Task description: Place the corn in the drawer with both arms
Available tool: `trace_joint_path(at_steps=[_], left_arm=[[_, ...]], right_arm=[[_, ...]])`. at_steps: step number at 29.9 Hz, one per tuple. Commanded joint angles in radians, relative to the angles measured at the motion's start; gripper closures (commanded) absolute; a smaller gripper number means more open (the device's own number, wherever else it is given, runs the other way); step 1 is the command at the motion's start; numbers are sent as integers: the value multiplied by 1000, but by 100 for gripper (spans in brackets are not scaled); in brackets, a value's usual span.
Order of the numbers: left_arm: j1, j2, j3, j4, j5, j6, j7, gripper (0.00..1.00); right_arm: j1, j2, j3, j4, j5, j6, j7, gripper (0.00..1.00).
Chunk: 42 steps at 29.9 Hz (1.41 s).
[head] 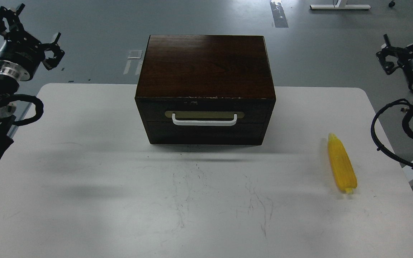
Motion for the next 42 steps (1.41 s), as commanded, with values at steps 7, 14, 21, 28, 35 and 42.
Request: trace_joint_path(at_steps=[7,14,21,28,35,42], left_arm=[[-217,3,50,-95,582,0,-39,3],[-343,6,144,-448,894,0,-42,3],[-389,-44,249,-677,1264,0,-42,3],[-394,-52,252,-947,1573,0,-55,14],[-460,-49,413,-1078,1808,0,-79,14],[-466,-58,612,-1068,2044,0,-104,14]], right_arm=[[6,-47,-4,-35,-2,0,1,0],[14,-65,-6,-66,-2,0,1,0],[14,-73,-6,-66,-2,0,4,0],[12,-73,-6,-73,-2,0,4,0],[12,-73,-3,-73,-2,0,4,0],[12,-82,-1,-93,0,0,4,0]])
